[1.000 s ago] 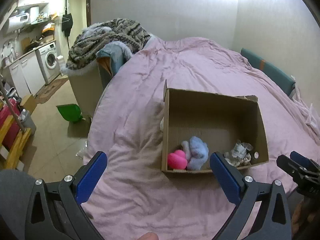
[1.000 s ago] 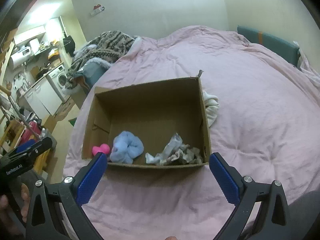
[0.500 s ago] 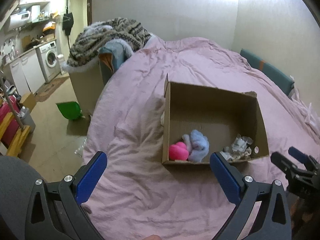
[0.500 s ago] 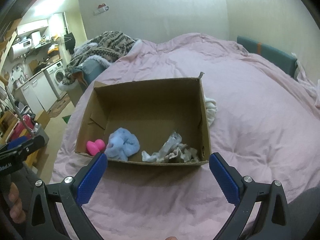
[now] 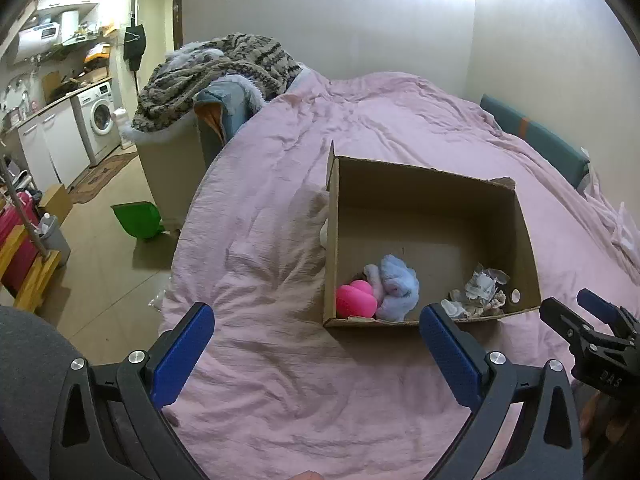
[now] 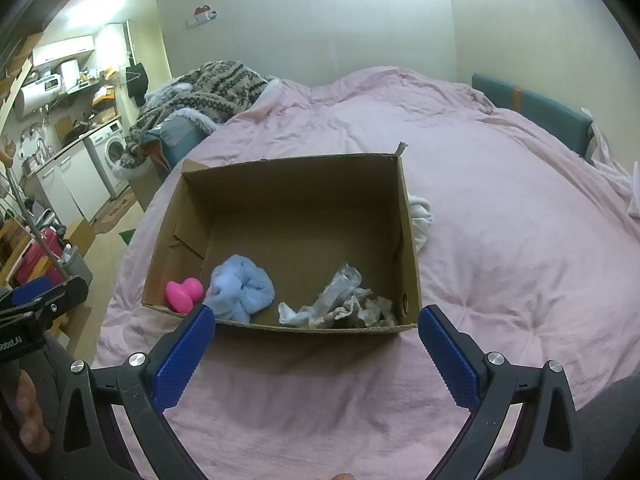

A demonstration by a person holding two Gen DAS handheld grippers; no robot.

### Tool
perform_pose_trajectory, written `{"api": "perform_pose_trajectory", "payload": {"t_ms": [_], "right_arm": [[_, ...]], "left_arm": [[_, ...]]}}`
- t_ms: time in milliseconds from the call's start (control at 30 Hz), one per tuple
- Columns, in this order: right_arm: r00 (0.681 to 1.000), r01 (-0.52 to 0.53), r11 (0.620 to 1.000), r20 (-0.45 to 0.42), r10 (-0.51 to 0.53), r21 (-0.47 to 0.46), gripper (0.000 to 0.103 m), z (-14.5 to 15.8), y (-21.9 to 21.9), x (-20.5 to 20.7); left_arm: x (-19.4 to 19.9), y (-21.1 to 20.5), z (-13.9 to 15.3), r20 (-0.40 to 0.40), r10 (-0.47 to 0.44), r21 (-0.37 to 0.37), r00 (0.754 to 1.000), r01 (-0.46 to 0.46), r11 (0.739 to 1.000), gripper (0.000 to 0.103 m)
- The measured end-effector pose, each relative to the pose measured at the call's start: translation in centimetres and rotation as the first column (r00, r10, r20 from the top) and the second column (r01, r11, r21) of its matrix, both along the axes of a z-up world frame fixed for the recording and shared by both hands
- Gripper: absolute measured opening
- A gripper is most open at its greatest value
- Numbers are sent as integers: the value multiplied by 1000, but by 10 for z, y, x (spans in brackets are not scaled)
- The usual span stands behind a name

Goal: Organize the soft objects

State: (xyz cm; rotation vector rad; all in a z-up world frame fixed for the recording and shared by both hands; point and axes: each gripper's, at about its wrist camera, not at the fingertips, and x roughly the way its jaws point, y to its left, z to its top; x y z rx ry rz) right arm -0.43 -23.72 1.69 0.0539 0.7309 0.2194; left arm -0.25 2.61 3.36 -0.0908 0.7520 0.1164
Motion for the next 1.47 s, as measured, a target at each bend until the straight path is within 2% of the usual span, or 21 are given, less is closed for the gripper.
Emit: {"api": "perform_pose_trajectory", "payload": {"t_ms": [1467], "right_arm": [[1000, -2, 1000, 3, 2, 17, 103, 0, 1, -3]], "left_arm": [[6, -8, -7, -8, -35, -4, 999, 35, 999, 102]]}}
